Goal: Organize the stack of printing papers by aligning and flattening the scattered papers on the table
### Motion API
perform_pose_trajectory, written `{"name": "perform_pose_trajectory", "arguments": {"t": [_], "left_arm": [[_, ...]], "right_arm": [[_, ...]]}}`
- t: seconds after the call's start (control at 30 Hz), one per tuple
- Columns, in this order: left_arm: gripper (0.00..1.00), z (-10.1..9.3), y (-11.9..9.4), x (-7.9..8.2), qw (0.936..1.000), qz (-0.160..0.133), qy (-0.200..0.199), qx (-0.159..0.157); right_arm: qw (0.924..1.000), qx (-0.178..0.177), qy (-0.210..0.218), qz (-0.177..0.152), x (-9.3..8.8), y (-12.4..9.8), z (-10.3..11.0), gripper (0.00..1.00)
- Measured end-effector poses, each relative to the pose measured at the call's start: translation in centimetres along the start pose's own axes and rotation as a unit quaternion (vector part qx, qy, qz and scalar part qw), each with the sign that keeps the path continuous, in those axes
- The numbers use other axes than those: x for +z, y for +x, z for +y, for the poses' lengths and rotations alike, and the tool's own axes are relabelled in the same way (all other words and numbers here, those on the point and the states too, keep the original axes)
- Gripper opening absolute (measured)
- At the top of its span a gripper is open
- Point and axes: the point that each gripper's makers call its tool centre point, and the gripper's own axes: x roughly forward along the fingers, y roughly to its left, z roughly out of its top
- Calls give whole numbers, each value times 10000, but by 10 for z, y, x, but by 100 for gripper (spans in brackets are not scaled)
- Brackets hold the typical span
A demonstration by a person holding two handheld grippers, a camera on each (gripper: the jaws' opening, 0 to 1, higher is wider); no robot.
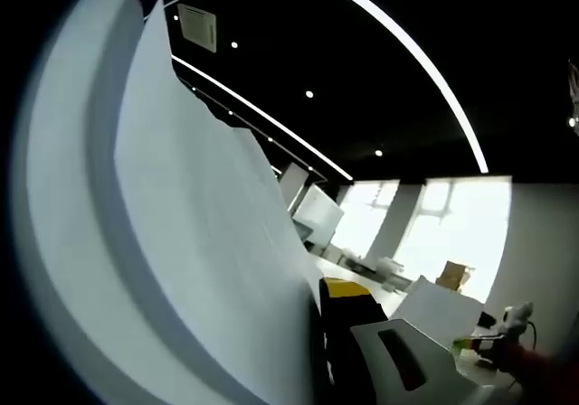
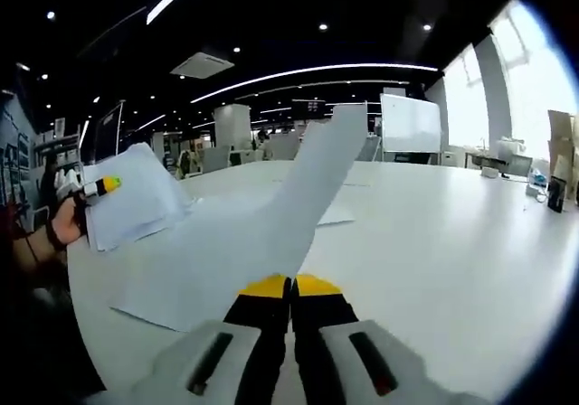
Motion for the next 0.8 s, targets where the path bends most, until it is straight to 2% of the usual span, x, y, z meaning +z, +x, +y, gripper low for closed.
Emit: {"name": "perform_pose_trajectory", "arguments": {"t": [0.37, 0.8], "left_arm": [[12, 0, 0, 0, 10000, 1, -2, -8], [12, 0, 0, 0, 10000, 7, -18, -22]], "right_arm": [[9998, 125, 159, -92, 8, 0, 5, 0], [9995, 19, -221, -211, 23, -3, 5, 0]]}}
